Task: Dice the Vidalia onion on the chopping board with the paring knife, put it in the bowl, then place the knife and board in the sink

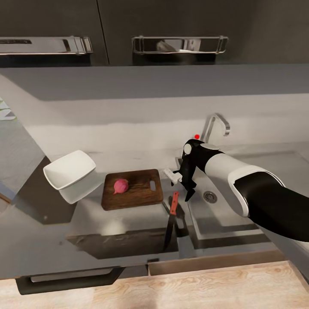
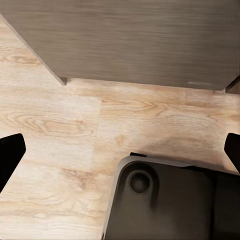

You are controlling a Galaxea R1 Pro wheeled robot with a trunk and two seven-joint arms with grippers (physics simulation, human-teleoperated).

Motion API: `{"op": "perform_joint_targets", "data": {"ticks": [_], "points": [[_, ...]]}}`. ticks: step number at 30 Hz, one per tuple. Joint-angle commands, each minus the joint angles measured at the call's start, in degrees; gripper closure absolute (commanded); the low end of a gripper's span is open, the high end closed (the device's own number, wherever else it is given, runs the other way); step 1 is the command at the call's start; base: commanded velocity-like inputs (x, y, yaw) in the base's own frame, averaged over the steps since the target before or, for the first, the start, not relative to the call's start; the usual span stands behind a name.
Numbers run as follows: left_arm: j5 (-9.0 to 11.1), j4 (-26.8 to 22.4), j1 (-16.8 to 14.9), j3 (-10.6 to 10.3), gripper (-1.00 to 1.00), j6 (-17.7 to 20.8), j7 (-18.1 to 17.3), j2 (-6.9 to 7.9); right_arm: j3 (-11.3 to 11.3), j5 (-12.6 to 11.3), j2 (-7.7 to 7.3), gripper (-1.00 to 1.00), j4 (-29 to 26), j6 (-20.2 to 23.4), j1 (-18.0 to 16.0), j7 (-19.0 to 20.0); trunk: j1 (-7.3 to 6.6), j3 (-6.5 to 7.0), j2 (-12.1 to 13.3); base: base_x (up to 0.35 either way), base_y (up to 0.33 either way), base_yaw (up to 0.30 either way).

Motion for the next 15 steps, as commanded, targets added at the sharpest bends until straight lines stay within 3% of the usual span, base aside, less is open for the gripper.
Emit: {"op": "perform_joint_targets", "data": {"ticks": [1,8,15], "points": [[0.3,-0.1,0.0,-0.4,-1.00,-0.1,0.4,0.05,-0.1,0.2,0.01,-1.00,0.0,-0.3,0.0,0.1,0.03,-0.18,-0.1,0.036,-0.032,0.000],[0.3,-0.1,0.0,-0.5,-1.00,-0.1,0.4,0.09,-0.1,0.2,0.01,-1.00,0.0,-0.3,0.0,0.1,0.03,-0.82,-0.1,0.020,-0.008,0.000],[0.3,-0.1,0.0,-0.4,-1.00,0.0,0.4,0.09,-0.1,0.2,0.04,-1.00,0.0,-0.3,0.0,0.0,0.03,-1.45,-0.1,0.120,0.000,0.000]]}}
